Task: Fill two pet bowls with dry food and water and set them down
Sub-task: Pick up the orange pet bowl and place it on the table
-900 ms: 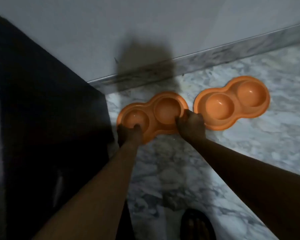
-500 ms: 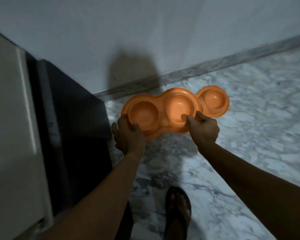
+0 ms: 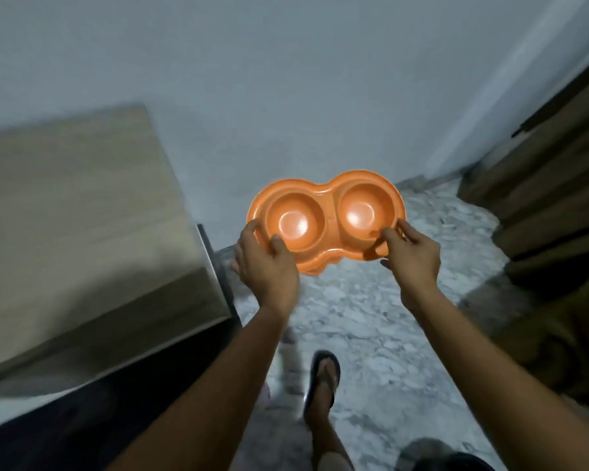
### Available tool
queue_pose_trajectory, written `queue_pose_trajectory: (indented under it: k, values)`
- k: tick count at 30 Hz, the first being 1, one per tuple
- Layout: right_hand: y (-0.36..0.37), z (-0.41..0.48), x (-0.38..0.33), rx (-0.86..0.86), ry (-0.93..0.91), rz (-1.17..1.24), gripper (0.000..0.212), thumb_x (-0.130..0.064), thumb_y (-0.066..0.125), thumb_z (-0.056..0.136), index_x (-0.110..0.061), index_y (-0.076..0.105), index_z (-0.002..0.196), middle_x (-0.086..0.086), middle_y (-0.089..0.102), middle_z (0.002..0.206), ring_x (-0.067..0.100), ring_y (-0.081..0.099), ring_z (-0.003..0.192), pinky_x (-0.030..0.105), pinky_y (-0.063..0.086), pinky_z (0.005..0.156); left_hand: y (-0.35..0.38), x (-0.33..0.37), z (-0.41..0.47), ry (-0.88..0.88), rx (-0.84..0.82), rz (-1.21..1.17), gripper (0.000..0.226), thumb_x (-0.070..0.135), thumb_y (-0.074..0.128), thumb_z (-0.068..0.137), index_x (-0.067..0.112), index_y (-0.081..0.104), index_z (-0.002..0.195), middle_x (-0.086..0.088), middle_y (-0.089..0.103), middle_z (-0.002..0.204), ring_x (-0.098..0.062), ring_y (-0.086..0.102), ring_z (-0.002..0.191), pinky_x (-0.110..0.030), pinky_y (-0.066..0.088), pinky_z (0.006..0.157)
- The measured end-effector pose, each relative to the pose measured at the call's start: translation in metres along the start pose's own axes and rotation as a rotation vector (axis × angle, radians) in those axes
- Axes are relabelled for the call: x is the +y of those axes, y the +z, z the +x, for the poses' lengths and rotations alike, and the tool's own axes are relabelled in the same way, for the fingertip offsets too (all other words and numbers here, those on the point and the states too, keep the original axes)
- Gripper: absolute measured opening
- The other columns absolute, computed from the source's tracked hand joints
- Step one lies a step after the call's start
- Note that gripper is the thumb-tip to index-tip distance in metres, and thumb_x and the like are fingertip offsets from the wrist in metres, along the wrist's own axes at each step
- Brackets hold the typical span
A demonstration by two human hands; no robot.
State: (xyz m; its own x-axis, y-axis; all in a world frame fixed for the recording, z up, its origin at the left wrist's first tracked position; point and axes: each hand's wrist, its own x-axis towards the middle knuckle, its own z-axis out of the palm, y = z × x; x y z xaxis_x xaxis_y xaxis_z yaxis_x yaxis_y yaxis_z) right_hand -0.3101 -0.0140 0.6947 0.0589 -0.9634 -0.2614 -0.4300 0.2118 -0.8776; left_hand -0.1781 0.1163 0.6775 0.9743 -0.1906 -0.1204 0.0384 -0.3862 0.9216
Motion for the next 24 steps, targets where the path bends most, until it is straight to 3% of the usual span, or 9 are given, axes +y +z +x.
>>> queue_pose_trajectory:
  k: [2,5,8,11,12,14,17,24]
  values:
    - [-0.022,-0.057,-0.036,0.015,-0.034,0.054,0.058,-0.047,0.074,0.072,-0.028,0.072,0.126,-0.006,0.075,0.1,0.024,0.071,0.1,0.052,0.058,0.093,-0.067,0.036,-0.018,0.113,-0.012,0.0,0.036,0.023,0.058,0.091,0.025,0.054,0.127,-0.001,0.057,0.125,-0.022,0.045,0.122,-0.032,0.025,0.11]
    - [-0.028,-0.124,-0.078,-0.044,-0.081,0.105,0.07,-0.057,0.074,0.066,-0.029,0.069,0.129,-0.01,0.074,0.118,0.022,0.07,0.111,0.052,0.056,0.096,-0.149,0.069,-0.023,0.179,0.027,0.058,0.038,0.029,0.059,0.09,0.029,0.053,0.128,0.001,0.055,0.125,-0.023,0.043,0.12,-0.041,0.032,0.106]
    - [-0.008,-0.189,-0.111,-0.168,-0.118,0.128,0.063,-0.055,0.077,0.07,-0.025,0.072,0.126,-0.018,0.073,0.097,0.025,0.073,0.1,0.053,0.058,0.093,-0.234,0.086,-0.016,0.165,0.104,0.05,0.037,0.032,0.06,0.089,0.033,0.053,0.126,0.004,0.053,0.127,-0.02,0.041,0.123,-0.042,0.034,0.101]
    - [0.03,-0.248,-0.132,-0.322,-0.171,0.125,0.026,-0.045,0.079,0.079,-0.025,0.078,0.096,-0.023,0.066,0.068,0.031,0.073,0.092,0.057,0.058,0.089,-0.314,0.082,-0.003,0.117,0.191,0.036,0.037,0.031,0.06,0.089,0.031,0.054,0.125,0.001,0.054,0.127,-0.022,0.041,0.124,-0.04,0.037,0.101]
    - [0.047,-0.274,-0.136,-0.372,-0.186,0.115,0.023,-0.045,0.079,0.079,-0.025,0.077,0.091,-0.02,0.066,0.065,0.032,0.073,0.091,0.058,0.058,0.088,-0.347,0.076,-0.001,0.108,0.236,0.025,0.037,0.029,0.06,0.088,0.03,0.055,0.125,-0.001,0.054,0.126,-0.023,0.042,0.123,-0.037,0.037,0.101]
    - [0.079,-0.323,-0.14,-0.452,-0.194,0.078,0.046,-0.055,0.078,0.072,-0.022,0.076,0.105,-0.015,0.069,0.076,0.031,0.073,0.092,0.057,0.058,0.088,-0.407,0.06,0.005,0.079,0.305,0.036,0.036,0.026,0.062,0.088,0.026,0.057,0.123,-0.004,0.057,0.124,-0.025,0.044,0.121,-0.032,0.035,0.098]
    - [0.135,-0.388,-0.14,-0.547,-0.222,0.047,0.08,-0.072,0.072,0.058,-0.027,0.07,0.124,-0.007,0.07,0.103,0.029,0.073,0.095,0.053,0.059,0.089,-0.496,0.033,0.021,0.006,0.346,0.045,0.036,0.028,0.064,0.086,0.028,0.058,0.121,-0.003,0.059,0.124,-0.027,0.05,0.12,-0.04,0.043,0.099]
    - [0.288,-0.527,-0.13,-0.65,-0.226,-0.077,0.085,-0.077,0.068,0.054,-0.029,0.066,0.124,0.002,0.07,0.115,0.03,0.072,0.098,0.056,0.058,0.089,-0.679,-0.055,0.096,-0.11,0.297,0.068,0.04,0.028,0.069,0.087,0.026,0.061,0.127,0.001,0.061,0.126,-0.022,0.057,0.113,-0.032,0.045,0.087]
